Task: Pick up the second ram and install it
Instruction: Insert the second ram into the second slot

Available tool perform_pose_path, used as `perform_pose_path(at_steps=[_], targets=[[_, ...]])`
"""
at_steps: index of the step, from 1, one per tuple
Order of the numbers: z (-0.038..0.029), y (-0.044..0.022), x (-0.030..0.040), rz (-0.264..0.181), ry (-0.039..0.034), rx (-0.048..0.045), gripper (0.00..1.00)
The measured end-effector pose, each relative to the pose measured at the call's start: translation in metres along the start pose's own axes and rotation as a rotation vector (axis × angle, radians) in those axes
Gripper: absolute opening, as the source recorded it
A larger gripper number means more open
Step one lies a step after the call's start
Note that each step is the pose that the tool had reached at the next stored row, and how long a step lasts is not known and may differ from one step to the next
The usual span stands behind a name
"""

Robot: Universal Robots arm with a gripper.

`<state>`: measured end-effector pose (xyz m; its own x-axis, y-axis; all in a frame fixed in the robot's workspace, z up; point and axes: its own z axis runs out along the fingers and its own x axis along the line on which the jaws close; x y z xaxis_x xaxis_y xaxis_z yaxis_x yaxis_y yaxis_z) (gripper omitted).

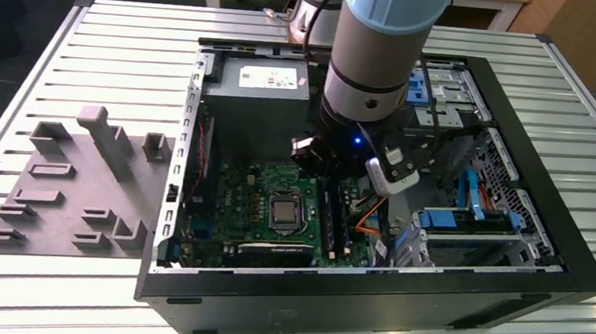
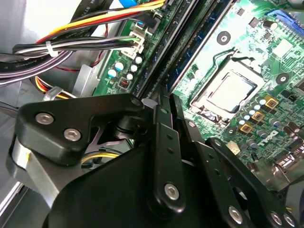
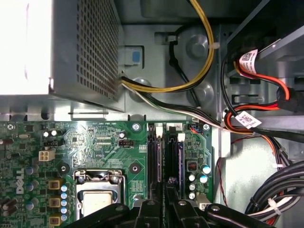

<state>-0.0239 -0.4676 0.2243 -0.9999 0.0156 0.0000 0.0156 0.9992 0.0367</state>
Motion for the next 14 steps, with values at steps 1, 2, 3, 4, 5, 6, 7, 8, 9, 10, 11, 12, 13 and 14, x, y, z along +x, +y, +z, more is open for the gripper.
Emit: perform_pose_path(at_steps=[1,2,3,4,5,6,7,8,9,10,11,12,13,14], targets=[[-0.0001,-0.0001,0.0008,0.0,-0.002,0.0,0.19],[-0.0002,-0.0001,0.0016,0.0,-0.0038,0.0,0.19],[-0.0004,-0.0003,0.0021,0.0,-0.0053,0.0001,0.19],[-0.0004,-0.0006,0.0025,0.0,-0.0064,0.0,0.19],[-0.0004,-0.001,0.0027,0.0,-0.0072,0.0,0.19],[-0.0004,-0.0015,0.0028,0.0,-0.0075,0.0,0.19],[-0.0004,-0.0021,0.003,0.0,-0.0078,0.0,0.19],[-0.0004,-0.0029,0.003,0.0,-0.0079,-0.0001,0.19],[-0.0005,-0.0038,0.003,0.0,-0.008,-0.0001,0.19],[-0.0005,-0.0047,0.0031,0.0,-0.0081,-0.0001,0.19],[-0.0005,-0.0056,0.0031,0.0,-0.0081,-0.0001,0.19],[-0.0006,-0.0065,0.0031,0.0,-0.0082,0.0,0.19],[-0.0006,-0.0074,0.0032,0.0,-0.0083,0.0,0.19],[-0.0006,-0.0082,0.0032,0.0,-0.0083,-0.0001,0.19]])
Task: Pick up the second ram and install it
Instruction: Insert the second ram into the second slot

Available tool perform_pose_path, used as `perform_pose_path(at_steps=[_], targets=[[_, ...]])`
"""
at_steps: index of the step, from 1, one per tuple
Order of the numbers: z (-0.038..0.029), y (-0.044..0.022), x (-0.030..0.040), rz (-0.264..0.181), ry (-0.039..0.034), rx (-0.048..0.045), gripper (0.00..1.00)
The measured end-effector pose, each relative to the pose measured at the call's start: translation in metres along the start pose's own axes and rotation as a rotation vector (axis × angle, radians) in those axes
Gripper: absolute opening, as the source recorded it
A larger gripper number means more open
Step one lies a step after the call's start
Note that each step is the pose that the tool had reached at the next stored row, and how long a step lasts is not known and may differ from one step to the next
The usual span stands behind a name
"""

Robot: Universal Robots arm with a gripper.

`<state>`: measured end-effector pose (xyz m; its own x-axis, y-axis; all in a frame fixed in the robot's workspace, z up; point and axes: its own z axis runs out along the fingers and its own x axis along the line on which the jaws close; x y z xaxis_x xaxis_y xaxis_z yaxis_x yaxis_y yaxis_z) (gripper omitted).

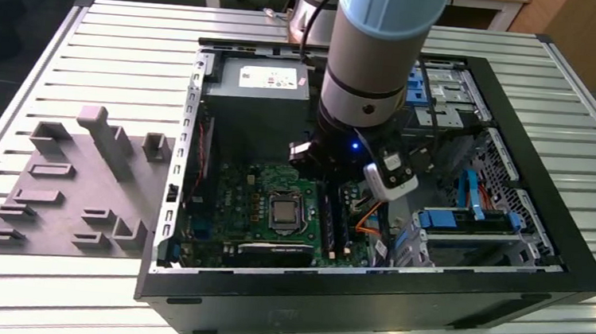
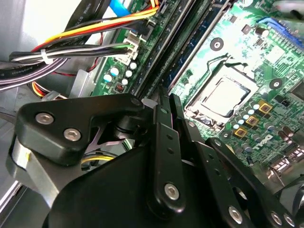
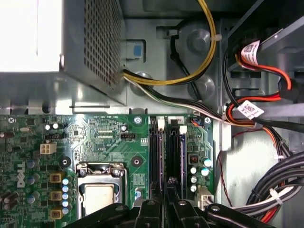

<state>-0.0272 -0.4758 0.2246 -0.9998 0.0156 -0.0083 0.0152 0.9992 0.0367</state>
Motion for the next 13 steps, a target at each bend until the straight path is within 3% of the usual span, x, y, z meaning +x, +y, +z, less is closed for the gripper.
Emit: perform_pose_path(at_steps=[8,13], targets=[[-0.0078,-0.0003,-0.0001,0.0,-0.0046,-0.001,0.19],[-0.008,-0.0003,-0.0001,0.0,-0.0049,-0.0011,0.19]])
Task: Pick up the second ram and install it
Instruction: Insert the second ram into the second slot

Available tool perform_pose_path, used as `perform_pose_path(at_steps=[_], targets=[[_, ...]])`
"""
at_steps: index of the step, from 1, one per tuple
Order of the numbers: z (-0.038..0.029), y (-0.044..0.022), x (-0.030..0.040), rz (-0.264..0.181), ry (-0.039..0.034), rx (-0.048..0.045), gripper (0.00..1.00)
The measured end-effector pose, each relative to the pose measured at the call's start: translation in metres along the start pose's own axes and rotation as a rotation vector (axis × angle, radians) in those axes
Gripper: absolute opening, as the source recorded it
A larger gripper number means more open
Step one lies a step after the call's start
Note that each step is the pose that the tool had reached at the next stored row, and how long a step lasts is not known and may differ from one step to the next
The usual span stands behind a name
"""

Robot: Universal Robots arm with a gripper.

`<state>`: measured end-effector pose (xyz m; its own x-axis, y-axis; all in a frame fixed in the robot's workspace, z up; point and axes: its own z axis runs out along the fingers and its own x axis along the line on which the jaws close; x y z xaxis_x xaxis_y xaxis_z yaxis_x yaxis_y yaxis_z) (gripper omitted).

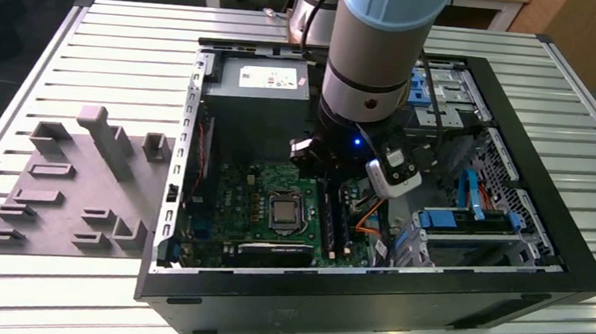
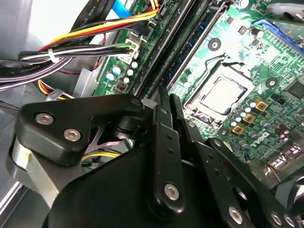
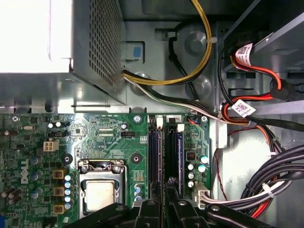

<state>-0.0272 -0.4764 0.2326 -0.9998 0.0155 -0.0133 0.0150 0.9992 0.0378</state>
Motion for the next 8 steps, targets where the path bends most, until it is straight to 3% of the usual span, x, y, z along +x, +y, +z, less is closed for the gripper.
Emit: perform_pose_path(at_steps=[8], targets=[[0.0,0.0,0.0,0.0,0.0,0.0,0.11]])
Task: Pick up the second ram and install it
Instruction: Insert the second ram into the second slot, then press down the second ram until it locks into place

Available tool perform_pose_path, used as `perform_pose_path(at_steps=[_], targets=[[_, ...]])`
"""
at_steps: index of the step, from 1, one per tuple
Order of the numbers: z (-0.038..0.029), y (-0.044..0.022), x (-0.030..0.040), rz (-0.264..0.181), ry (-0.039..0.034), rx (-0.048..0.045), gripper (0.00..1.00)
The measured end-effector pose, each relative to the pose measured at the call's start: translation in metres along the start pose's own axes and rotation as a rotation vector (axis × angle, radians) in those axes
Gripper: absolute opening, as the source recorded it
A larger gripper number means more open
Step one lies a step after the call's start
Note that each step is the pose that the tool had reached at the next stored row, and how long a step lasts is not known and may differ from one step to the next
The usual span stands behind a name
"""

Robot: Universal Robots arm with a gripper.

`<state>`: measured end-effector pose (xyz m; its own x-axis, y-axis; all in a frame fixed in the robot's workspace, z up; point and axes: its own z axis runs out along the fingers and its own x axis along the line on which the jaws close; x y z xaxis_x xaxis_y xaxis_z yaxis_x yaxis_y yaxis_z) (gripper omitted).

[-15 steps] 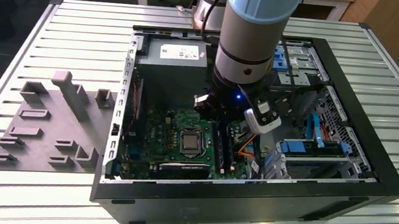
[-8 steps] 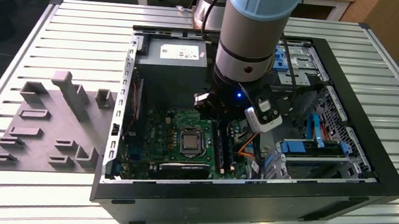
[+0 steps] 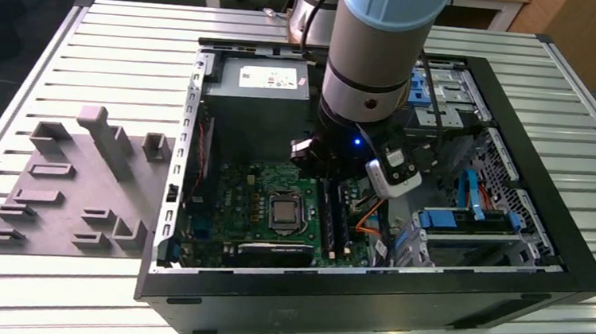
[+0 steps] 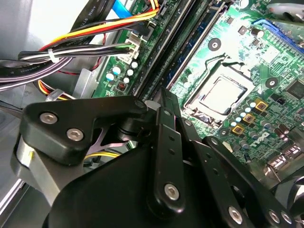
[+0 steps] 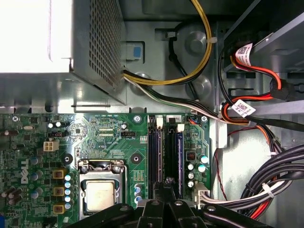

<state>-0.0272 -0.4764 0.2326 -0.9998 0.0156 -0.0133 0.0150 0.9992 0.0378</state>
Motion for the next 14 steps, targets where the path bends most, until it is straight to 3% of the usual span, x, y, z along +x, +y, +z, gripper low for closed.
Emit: perform_pose_path(at_steps=[14], targets=[[0.0002,0.0047,0.0,0.0,0.0,-0.0002,0.11]])
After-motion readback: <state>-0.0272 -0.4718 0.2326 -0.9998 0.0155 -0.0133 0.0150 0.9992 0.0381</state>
